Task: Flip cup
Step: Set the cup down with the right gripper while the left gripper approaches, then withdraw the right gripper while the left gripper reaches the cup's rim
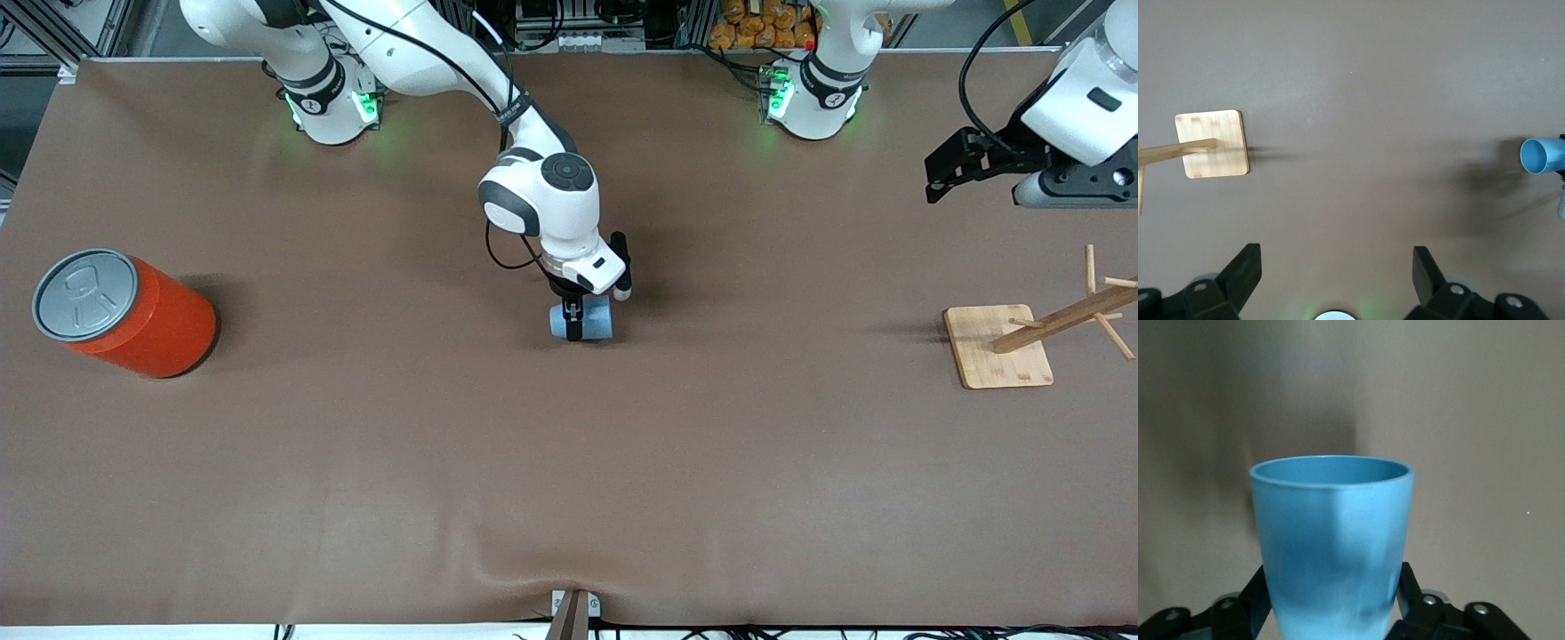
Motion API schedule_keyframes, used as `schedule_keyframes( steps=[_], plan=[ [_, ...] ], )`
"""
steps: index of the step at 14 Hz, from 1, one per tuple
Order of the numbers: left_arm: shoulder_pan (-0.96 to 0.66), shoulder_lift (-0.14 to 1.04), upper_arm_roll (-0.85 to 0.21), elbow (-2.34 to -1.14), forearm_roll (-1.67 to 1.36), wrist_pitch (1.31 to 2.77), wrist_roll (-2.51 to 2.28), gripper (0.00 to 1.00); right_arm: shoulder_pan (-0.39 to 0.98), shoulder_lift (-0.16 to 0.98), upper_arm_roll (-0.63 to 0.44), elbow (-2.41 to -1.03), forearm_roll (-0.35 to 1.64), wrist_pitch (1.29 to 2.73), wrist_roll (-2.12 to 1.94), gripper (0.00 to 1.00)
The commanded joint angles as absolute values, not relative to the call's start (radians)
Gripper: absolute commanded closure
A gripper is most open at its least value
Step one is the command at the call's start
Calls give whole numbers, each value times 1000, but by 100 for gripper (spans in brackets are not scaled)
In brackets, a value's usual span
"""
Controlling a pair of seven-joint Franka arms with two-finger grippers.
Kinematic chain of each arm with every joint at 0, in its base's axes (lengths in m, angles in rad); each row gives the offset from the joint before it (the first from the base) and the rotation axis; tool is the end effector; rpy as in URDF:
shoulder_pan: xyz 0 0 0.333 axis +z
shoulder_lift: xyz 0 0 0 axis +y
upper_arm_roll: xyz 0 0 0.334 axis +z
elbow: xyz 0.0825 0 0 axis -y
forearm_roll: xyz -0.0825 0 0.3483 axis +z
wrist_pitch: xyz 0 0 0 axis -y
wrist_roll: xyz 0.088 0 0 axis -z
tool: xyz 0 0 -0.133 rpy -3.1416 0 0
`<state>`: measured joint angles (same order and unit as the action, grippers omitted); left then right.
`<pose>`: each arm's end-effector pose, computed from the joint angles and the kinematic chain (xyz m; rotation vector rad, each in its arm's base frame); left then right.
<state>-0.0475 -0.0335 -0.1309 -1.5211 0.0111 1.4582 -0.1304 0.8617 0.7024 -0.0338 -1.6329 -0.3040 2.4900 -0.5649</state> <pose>0.4878 -0.0877 0.6451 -3.1207 0.0730 0.0421 0.4700 0.5121 0.2359 2.0076 2.1320 0.2650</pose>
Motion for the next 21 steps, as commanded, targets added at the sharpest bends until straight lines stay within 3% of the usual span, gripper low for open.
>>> schedule_keyframes(
  steps=[1, 4, 9, 12, 15, 21],
  plan=[
    [-55, 9, -146, -1509, -35, 1473, -140, 0, 850, 718, -40, -1614, -338, 2511, -588, 0],
    [-37, 49, -144, -1537, -179, 1473, -140, 0, 839, 695, -38, -1592, -307, 2479, -584, 0],
    [-57, 165, -149, -1575, -320, 1554, -141, 0, 798, 536, -104, -1586, -98, 2252, -452, 0],
    [-58, 185, -208, -1673, -386, 1713, -146, 0, 692, 503, -110, -1580, -98, 2168, -271, 0],
    [-66, 287, -273, -1680, -437, 1827, -175, 0, 599, 474, -120, -1582, -101, 2106, -33, 0],
    [-101, 438, -282, -1677, -578, 1982, -158, 0, 310, 339, -117, -1649, -89, 2005, 14, 0]
  ],
)
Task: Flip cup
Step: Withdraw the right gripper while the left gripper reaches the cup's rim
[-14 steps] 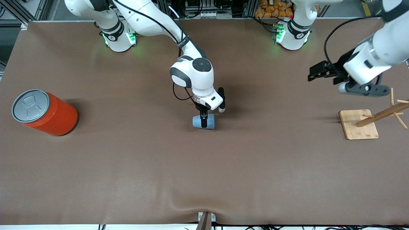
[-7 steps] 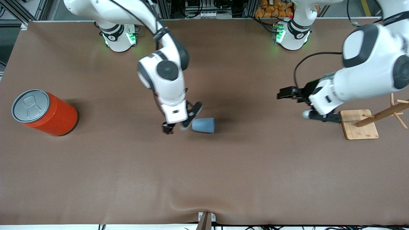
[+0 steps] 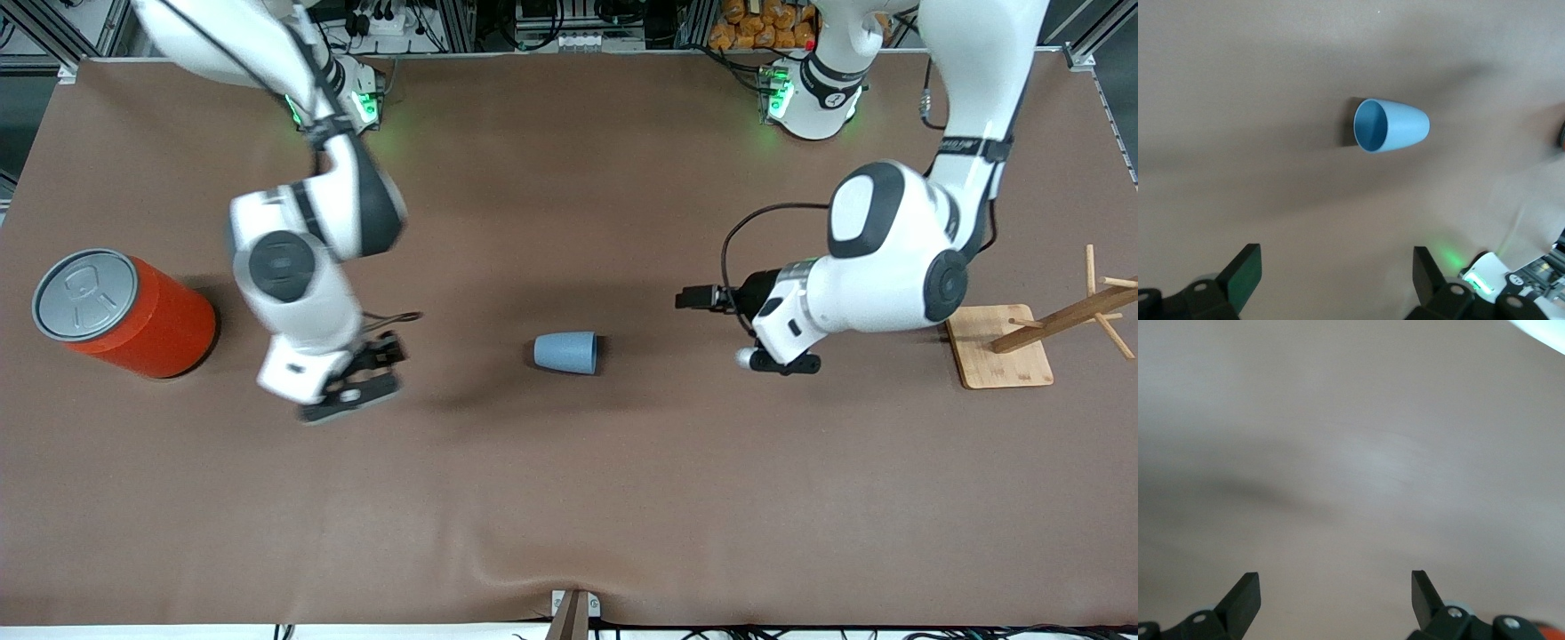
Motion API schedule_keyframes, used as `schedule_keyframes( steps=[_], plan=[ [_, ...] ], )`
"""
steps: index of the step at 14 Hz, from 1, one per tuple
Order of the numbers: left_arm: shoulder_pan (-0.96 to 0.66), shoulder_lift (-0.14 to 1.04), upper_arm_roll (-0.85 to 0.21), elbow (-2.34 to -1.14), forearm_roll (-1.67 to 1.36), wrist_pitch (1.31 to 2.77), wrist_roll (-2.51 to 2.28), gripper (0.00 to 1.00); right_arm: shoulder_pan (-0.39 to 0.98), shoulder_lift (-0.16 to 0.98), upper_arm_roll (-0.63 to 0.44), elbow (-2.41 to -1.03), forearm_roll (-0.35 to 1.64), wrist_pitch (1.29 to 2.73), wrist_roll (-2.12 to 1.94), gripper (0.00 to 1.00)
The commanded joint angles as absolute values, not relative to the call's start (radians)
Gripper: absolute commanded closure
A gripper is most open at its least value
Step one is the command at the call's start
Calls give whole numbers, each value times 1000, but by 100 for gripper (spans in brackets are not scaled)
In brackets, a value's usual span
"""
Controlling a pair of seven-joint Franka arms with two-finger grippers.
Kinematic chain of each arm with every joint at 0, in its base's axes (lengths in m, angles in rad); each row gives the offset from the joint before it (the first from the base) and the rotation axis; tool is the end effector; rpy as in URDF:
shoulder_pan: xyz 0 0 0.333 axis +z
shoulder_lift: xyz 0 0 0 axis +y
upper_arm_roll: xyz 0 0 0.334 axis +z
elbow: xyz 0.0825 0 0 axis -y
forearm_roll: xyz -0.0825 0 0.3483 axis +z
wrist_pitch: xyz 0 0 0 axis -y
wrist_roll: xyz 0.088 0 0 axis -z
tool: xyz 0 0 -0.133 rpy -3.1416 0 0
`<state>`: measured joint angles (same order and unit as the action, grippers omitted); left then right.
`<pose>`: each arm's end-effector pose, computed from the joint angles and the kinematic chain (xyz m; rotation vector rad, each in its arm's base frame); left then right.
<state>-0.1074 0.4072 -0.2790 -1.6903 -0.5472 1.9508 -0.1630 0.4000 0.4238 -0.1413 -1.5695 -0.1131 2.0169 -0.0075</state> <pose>0.5683 -0.2618 0.3840 2.5704 0.0464 -0.3906 0.6325 0.1707 0.4084 2.9452 0.4857 0.0700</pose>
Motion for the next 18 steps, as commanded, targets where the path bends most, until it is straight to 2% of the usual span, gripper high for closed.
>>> schedule_keyframes(
  steps=[1, 3, 9, 14, 18],
  plan=[
    [-101, 457, -284, -1677, -600, 2008, -158, 0, 272, 301, -115, -1667, -40, 1978, 14, 0],
    [-103, 488, -285, -1677, -667, 2045, -158, 0, 203, 226, -117, -1693, 64, 1857, 11, 0],
    [-103, 567, -288, -1677, -848, 2054, -2, 0, 54, 65, -111, -1692, 100, 1639, 28, 0],
    [-109, 656, -288, -1678, -1073, 2069, 285, 0, -58, 46, -13, -1593, 120, 1470, 97, 0],
    [-144, 716, -287, -1671, -1231, 2097, 445, 0, -87, 46, -8, -1566, 72, 1447, -15, 0]
  ],
)
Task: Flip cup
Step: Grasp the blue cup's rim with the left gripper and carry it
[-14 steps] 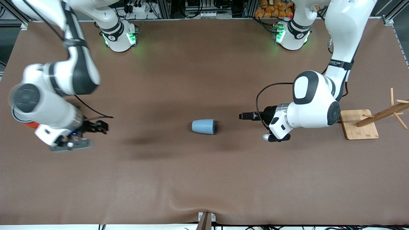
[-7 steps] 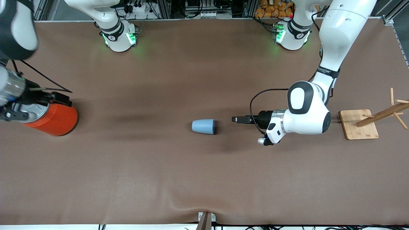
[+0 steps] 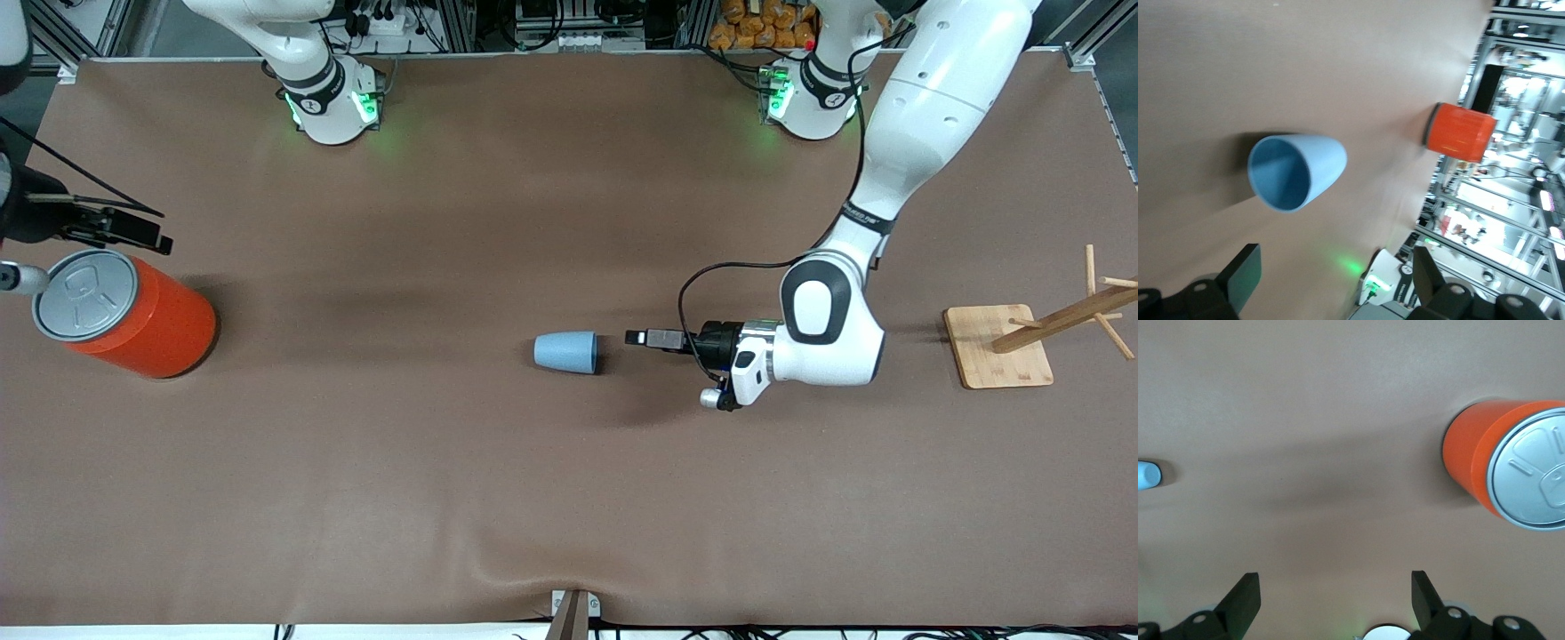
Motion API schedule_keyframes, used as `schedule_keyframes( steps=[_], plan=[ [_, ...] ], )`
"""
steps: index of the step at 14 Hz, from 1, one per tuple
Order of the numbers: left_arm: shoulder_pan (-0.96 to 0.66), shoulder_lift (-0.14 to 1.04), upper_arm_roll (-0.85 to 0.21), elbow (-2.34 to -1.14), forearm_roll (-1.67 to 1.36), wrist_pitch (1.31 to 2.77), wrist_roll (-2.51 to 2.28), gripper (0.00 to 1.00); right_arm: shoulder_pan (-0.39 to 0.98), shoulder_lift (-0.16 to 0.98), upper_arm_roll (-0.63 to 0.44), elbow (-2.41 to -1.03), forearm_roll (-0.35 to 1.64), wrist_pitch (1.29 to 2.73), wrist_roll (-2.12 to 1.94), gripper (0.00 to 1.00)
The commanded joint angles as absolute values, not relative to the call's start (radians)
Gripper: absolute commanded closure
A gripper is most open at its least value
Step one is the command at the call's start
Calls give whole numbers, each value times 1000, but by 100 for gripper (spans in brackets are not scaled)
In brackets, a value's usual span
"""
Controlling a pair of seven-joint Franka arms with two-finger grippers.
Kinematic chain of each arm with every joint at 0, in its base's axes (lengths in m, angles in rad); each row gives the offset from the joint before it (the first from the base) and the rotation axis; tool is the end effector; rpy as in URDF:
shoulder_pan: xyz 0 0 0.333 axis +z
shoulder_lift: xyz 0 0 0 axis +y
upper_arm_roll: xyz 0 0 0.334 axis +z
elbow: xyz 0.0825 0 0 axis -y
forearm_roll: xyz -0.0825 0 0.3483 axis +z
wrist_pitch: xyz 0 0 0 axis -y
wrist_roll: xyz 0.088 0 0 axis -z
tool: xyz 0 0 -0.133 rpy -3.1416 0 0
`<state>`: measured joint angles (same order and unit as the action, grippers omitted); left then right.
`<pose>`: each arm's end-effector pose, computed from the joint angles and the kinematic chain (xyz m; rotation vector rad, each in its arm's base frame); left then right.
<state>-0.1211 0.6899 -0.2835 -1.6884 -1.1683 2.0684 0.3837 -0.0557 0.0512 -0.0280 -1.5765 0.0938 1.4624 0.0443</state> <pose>0.5883 -0.3001 0.2483 2.0283 0.0476 -0.3335 0.5162 -0.0296 0.5798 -3.0299 0.1906 0.2486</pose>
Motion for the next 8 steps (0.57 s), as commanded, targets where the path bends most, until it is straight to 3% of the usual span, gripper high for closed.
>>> schedule_keyframes(
  steps=[1, 5, 8],
  plan=[
    [-146, 730, -287, -1669, -1250, 2105, 472, 2, -87, 43, -9, -1563, 58, 1445, -27, 0],
    [-186, 794, -287, -1640, -1325, 2145, 552, 10, -77, 54, -5, -1453, 49, 1381, -15, 0],
    [-196, 834, -287, -1614, -1335, 2161, 568, 14, -60, 49, 2, -1450, 31, 1351, -26, 0]
  ],
)
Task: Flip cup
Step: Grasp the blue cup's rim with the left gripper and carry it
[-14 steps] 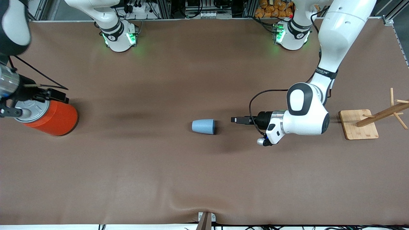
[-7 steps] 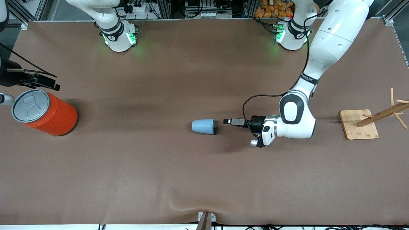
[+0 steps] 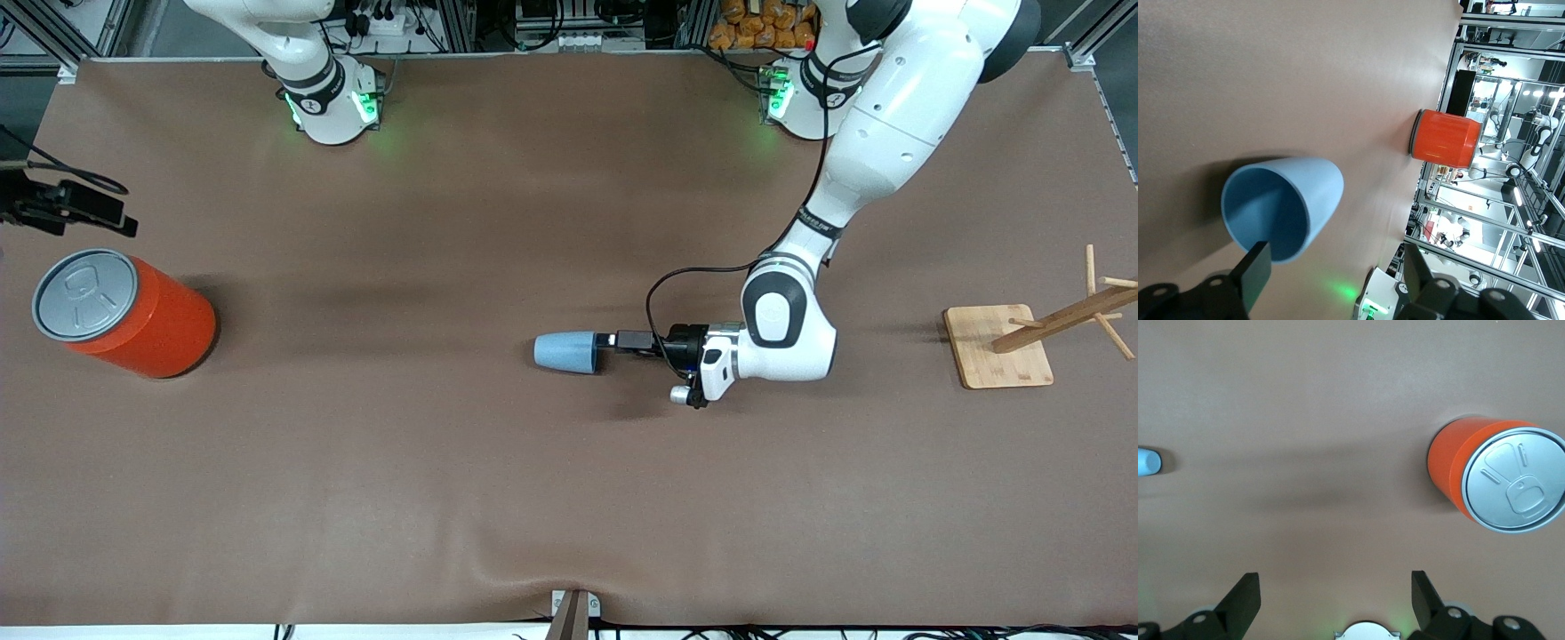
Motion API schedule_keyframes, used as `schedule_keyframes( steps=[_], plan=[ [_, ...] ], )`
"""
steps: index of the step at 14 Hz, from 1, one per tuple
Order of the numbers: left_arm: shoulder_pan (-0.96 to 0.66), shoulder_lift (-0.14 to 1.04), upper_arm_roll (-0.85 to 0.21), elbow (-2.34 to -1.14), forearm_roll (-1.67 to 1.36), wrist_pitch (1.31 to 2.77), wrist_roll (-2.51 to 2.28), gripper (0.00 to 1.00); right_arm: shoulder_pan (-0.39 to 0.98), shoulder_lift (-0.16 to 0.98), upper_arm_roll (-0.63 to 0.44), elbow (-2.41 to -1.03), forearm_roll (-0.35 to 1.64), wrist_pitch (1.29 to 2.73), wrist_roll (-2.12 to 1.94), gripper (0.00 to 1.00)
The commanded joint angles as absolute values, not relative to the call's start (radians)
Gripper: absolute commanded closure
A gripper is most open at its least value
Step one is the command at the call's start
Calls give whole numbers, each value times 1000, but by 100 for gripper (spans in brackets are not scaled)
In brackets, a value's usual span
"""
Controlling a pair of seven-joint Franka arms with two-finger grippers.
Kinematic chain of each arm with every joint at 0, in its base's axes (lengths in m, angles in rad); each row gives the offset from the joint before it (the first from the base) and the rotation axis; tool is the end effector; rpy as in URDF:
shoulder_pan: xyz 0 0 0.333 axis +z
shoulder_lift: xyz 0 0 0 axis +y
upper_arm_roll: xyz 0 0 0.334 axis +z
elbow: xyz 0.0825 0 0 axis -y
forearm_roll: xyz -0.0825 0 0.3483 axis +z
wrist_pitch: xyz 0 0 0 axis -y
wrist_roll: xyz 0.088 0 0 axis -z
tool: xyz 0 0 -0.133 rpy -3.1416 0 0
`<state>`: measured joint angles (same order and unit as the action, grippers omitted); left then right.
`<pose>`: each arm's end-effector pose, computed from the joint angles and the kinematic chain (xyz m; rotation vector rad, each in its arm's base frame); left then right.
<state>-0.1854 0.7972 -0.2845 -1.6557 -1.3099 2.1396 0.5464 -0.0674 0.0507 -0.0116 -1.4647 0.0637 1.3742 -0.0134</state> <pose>0.5809 -0.3357 0.1969 1.9650 0.0335 -0.2658 0.5101 -0.0308 0.6203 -3.0639 0.0883 0.2121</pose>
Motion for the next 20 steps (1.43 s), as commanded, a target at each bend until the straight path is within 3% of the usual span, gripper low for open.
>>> schedule_keyframes(
  steps=[1, 6, 9, 11, 13, 14, 15, 20],
  plan=[
    [-204, 841, -287, -1611, -1344, 2175, 568, 14, -46, 43, 3, -1456, 15, 1351, -17, 0],
    [-244, 879, -285, -1588, -1417, 2197, 607, 18, 5, 40, 5, -1457, -12, 1353, 46, 0],
    [-253, 897, -285, -1582, -1439, 2198, 630, 29, -6, 23, 0, -1476, -5, 1383, 48, 0],
    [-262, 900, -285, -1583, -1456, 2198, 635, 48, -8, 11, -2, -1491, 0, 1399, 46, 0],
    [-265, 908, -285, -1583, -1468, 2198, 659, 75, -11, 5, -5, -1502, 2, 1416, 46, 0],
    [-267, 907, -284, -1583, -1476, 2198, 664, 94, -18, -6, -5, -1518, 6, 1446, 40, 0],
    [-267, 905, -284, -1583, -1477, 2198, 666, 100, -26, -12, -3, -1535, 18, 1468, 37, 0],
    [-250, 859, -273, -1583, -1470, 2206, 649, 100, -28, -11, -5, -1531, 32, 1459, 37, 0]
  ],
)
